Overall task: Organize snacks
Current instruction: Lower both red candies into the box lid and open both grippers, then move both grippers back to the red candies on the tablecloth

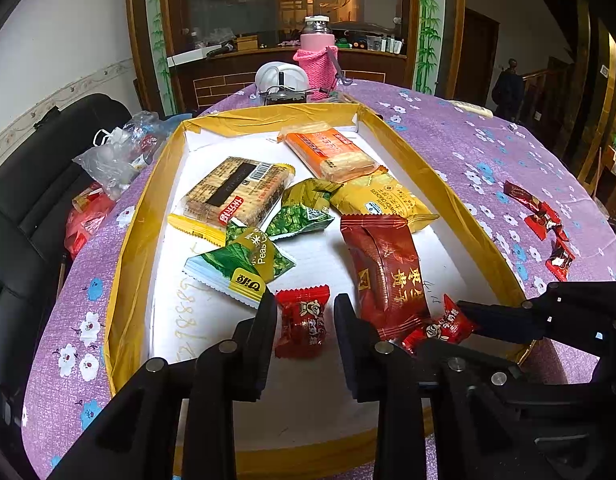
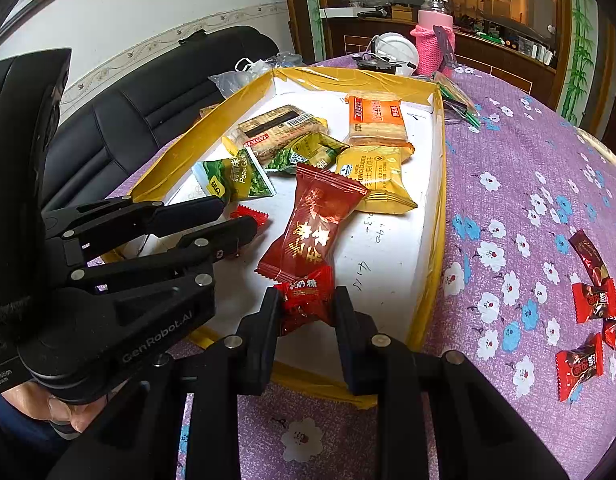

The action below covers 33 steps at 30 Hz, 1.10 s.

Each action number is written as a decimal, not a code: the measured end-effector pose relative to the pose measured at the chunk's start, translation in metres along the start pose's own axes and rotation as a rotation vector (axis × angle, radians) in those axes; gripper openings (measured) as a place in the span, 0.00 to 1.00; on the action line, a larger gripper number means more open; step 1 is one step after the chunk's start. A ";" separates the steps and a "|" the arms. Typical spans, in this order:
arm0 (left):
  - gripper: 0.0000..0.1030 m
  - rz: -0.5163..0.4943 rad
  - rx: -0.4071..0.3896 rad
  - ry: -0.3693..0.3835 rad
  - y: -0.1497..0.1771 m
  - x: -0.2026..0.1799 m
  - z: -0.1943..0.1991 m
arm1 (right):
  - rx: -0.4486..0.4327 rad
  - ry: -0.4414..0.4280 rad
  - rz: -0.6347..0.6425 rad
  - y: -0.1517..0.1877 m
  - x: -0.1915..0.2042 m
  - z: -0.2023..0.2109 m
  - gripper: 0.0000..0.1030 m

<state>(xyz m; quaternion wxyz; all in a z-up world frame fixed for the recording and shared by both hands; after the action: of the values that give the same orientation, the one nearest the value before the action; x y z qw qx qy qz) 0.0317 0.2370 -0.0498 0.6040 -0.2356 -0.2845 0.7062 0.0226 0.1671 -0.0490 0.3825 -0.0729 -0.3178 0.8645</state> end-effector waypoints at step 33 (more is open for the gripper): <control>0.59 0.010 -0.011 -0.020 -0.002 0.004 0.003 | -0.062 0.009 -0.040 -0.012 -0.016 0.032 0.27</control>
<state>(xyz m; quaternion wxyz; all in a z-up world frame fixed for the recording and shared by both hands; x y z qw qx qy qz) 0.0304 0.2412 -0.0456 0.5961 -0.2335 -0.2932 0.7100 0.0292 0.1460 -0.0186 0.3986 -0.0824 -0.3442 0.8461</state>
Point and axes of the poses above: each gripper's, at about its wrist camera, not at the fingertips, and z roughly against the way its jaws point, x to its left, y to its underside, the point moved 10 cm from there along -z, roughly the way its jaws point, and after that the axes turned 1 degree about -z, right-handed, at the moved point
